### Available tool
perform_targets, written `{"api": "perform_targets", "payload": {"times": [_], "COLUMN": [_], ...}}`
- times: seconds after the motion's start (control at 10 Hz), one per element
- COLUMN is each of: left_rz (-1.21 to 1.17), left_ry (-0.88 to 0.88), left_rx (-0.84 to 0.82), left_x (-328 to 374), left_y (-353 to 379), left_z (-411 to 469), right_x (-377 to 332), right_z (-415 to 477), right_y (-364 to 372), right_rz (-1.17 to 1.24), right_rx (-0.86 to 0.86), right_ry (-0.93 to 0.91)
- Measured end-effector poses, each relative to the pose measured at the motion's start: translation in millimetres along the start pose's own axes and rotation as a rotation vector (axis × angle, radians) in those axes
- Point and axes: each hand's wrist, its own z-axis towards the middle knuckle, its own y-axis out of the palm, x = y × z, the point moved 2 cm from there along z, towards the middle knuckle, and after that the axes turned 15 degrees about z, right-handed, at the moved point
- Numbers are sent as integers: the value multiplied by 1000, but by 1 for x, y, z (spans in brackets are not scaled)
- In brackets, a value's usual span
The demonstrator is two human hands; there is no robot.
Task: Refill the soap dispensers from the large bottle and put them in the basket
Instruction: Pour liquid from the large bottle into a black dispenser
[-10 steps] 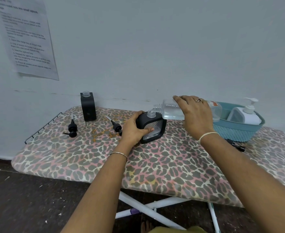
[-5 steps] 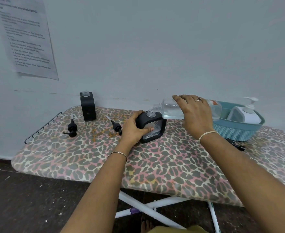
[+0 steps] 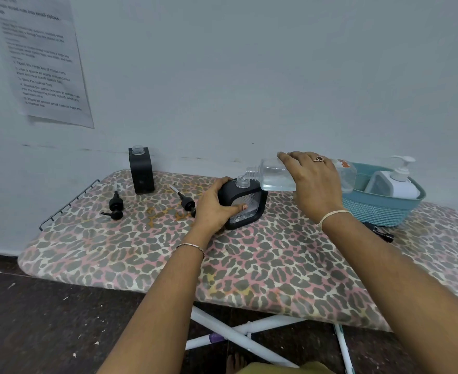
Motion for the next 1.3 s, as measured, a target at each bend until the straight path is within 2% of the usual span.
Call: {"api": "perform_targets", "payload": {"times": [1.3], "left_rz": [-40], "left_ry": [-8], "left_rx": [-2], "left_x": [0], "left_y": [0], "left_z": [-2], "right_x": [0], "right_z": [1], "right_y": [0], "right_rz": [-15], "right_rx": [-8], "right_ry": [4]}}
